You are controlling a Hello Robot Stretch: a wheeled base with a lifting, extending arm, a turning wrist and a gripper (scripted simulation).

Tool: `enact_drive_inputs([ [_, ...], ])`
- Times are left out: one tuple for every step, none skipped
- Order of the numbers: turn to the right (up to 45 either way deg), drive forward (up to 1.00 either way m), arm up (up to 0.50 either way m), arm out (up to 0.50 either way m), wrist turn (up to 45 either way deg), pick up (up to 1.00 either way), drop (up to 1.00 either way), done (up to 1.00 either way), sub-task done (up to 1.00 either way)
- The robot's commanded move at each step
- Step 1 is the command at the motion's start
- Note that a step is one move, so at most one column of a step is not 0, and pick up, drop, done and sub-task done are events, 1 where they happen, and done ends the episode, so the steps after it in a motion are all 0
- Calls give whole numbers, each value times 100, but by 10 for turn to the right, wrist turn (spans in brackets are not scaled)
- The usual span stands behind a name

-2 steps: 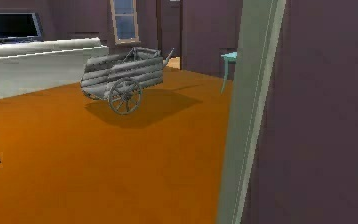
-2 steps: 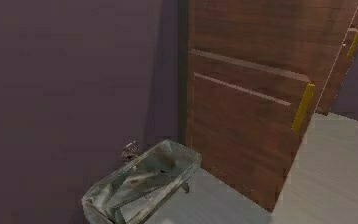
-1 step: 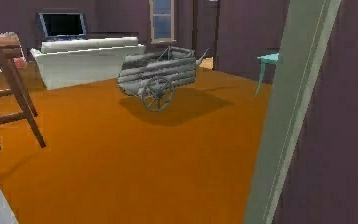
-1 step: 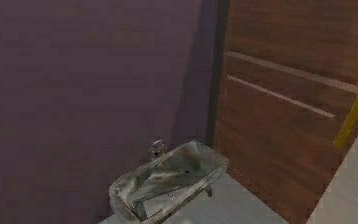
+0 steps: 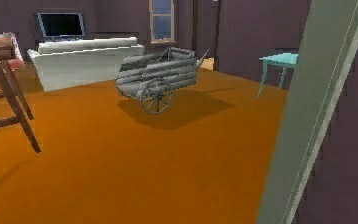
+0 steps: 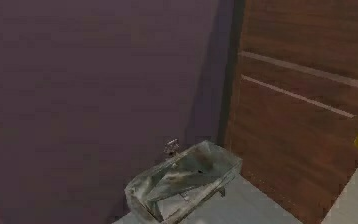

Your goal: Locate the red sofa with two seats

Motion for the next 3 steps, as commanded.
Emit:
enact_drive_inputs([
  [-300,0,0,0,0,0,0,0,0],
  [0,100,0,0,0,0,0,0,0],
  [0,100,0,0,0,0,0,0,0],
])
